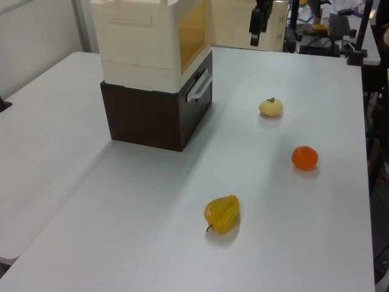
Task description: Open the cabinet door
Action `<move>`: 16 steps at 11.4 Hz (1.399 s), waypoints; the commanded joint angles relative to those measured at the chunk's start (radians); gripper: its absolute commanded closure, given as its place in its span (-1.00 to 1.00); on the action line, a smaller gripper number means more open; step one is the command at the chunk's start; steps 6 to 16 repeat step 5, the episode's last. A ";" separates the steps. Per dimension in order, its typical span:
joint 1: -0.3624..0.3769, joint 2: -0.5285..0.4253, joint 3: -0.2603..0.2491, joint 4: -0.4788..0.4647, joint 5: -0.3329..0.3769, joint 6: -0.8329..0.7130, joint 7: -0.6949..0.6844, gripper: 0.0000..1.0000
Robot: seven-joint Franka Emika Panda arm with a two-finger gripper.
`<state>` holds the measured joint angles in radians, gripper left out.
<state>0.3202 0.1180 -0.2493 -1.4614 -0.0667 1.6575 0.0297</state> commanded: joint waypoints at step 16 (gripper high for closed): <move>-0.038 -0.075 0.002 -0.162 0.001 0.005 0.049 -1.00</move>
